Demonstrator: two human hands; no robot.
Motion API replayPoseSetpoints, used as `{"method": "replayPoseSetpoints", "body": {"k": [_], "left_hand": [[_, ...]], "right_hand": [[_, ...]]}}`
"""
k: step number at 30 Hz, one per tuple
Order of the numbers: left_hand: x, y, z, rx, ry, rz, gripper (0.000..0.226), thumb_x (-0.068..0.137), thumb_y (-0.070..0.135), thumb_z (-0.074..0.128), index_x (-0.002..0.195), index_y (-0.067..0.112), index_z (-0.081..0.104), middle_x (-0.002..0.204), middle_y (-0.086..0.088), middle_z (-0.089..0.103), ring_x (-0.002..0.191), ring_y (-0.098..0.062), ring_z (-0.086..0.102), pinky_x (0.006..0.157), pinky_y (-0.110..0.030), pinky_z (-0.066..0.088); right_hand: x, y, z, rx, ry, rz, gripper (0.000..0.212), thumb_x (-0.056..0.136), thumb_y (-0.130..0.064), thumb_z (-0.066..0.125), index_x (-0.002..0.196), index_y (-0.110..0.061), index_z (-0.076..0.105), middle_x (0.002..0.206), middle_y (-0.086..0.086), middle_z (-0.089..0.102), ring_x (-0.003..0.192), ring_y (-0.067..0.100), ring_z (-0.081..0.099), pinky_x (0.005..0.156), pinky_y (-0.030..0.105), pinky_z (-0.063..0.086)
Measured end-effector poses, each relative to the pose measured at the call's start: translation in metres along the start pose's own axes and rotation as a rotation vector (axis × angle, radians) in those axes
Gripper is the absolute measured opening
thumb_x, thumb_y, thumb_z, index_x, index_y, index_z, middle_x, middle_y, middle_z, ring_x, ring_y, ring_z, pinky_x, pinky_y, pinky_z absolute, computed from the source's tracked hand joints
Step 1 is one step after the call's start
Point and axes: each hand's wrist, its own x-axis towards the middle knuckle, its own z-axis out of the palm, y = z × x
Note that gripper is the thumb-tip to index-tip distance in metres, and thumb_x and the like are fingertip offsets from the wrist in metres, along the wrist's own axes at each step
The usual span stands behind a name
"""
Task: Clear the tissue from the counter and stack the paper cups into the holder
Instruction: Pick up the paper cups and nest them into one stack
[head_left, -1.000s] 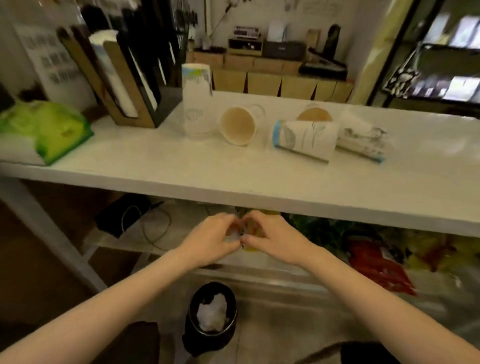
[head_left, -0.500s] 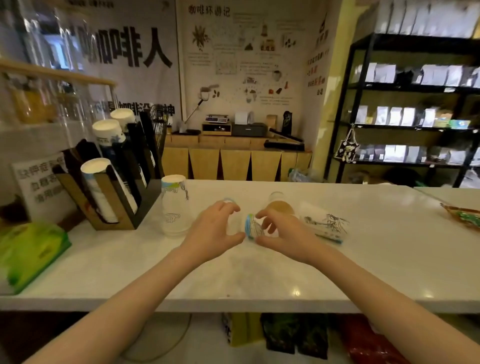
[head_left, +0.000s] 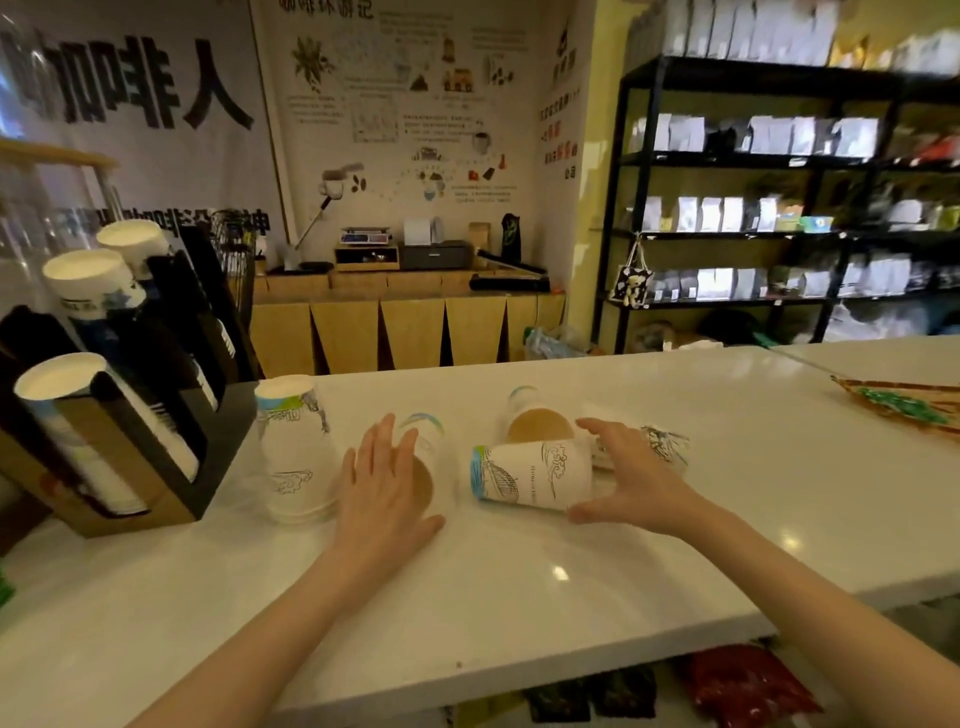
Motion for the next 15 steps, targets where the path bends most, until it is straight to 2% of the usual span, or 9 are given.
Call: {"method": "replayPoseSetpoints", "body": {"k": [4,6,9,11,13,15], "left_hand": [[0.002,-0.004,0.009,-0.075,0.016,-0.035,0.095,0.061,0.046,0.072,0.134,0.017,0.018,0.15,-0.014,0.021,0.135,-0.034,0.023,0.106,-0.047,0.032],[0.004,-0.006,0.012,-0.094,0.0,-0.047,0.089,0.063,0.04,0.072,0.132,0.017,0.02,0.147,-0.014,0.024,0.132,-0.035,0.025,0.099,-0.049,0.037],[0.009,-0.007,0.012,-0.14,-0.004,-0.051,0.088,0.064,0.028,0.071,0.134,0.015,0.02,0.147,-0.016,0.02,0.131,-0.036,0.023,0.095,-0.049,0.04],[0.014,-0.006,0.005,-0.186,0.029,-0.039,0.091,0.062,0.028,0.072,0.135,0.016,0.019,0.146,-0.014,0.019,0.13,-0.034,0.024,0.096,-0.045,0.04],[0.021,-0.002,-0.007,-0.274,0.077,-0.032,0.093,0.062,0.03,0.073,0.135,0.018,0.018,0.143,-0.013,0.021,0.128,-0.031,0.027,0.096,-0.042,0.04],[0.029,0.002,-0.022,-0.4,0.119,-0.04,0.094,0.062,0.033,0.074,0.137,0.019,0.019,0.14,-0.011,0.024,0.126,-0.029,0.029,0.096,-0.041,0.04]], "right_hand": [[0.005,0.004,0.01,-0.061,-0.025,-0.009,0.11,0.054,-0.043,0.083,0.142,-0.022,0.021,0.146,0.001,0.031,0.133,0.019,0.027,0.108,0.033,0.025],[0.007,0.005,0.01,-0.075,-0.01,-0.009,0.107,0.056,-0.037,0.083,0.142,-0.022,0.021,0.145,0.002,0.031,0.132,0.019,0.027,0.108,0.035,0.027],[0.011,0.008,0.009,-0.128,0.016,-0.018,0.101,0.059,-0.033,0.08,0.141,-0.022,0.023,0.14,0.002,0.035,0.128,0.019,0.03,0.104,0.039,0.037],[0.014,0.009,0.008,-0.133,0.023,-0.049,0.098,0.057,-0.034,0.08,0.139,-0.022,0.027,0.134,-0.001,0.038,0.123,0.017,0.037,0.099,0.037,0.042],[0.02,0.007,0.003,-0.064,0.023,-0.067,0.094,0.057,-0.034,0.08,0.136,-0.023,0.03,0.125,-0.007,0.037,0.114,0.012,0.042,0.094,0.032,0.045],[0.027,0.004,-0.005,0.03,0.038,-0.07,0.089,0.059,-0.034,0.079,0.133,-0.026,0.032,0.12,-0.01,0.035,0.111,0.013,0.045,0.091,0.033,0.048]]}}
